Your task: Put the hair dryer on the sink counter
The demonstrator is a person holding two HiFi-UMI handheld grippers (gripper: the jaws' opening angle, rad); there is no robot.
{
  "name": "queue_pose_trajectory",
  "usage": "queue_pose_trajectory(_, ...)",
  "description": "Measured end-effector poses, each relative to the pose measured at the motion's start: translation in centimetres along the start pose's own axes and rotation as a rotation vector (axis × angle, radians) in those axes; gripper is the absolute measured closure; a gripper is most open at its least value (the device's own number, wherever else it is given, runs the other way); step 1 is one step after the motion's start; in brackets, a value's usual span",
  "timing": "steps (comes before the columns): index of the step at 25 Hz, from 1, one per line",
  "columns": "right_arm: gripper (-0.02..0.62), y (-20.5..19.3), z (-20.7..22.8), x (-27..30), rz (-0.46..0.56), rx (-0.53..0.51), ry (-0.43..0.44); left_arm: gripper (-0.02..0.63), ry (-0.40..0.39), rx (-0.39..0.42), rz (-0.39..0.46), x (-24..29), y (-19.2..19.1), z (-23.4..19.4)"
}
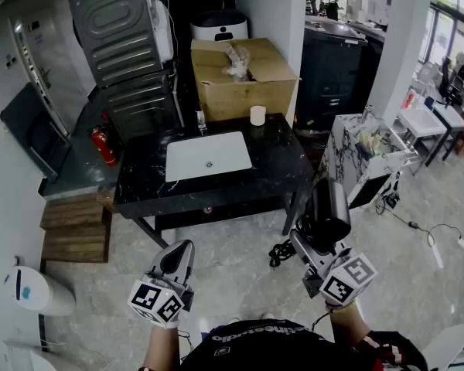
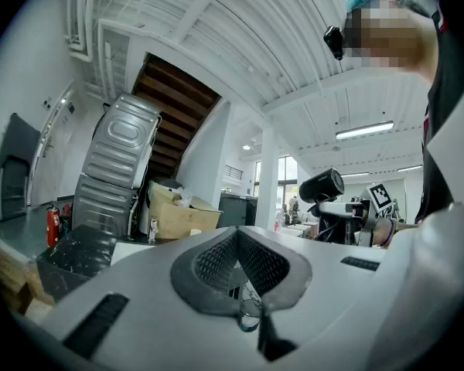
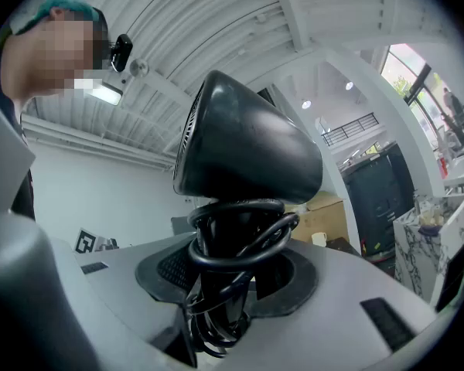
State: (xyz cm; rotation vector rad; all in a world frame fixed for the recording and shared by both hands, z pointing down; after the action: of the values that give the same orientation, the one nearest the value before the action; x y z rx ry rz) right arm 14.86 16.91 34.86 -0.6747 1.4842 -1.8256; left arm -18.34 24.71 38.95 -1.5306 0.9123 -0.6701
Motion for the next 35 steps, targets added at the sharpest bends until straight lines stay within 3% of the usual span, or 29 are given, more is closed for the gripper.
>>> queue_pose_trajectory(25, 0.394, 0.2, 0.4, -1.2, 0.012, -0.016, 0.017, 0.592, -0.029, -0.024, -0.003, 0.9, -1.0, 1.1)
queue_pose_trajectory(35, 0.393, 0.3, 3.4, -2.1, -0.005, 0.013, 0.018, 0.592, -0.042, -0.039, 0.000, 3.2, -1.6, 3.0)
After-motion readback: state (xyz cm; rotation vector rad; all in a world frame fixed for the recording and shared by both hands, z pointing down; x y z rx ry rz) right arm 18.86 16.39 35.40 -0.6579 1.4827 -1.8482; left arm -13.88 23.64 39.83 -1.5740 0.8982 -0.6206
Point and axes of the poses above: the fingertips, and each gripper's own axes: x forward along the fingers, z to its right, y out of its top, the point moved 7 cm from there along -x, backward along the fingers, and after that the axes turned 11 degrees about -y, right-handed, at the moved point
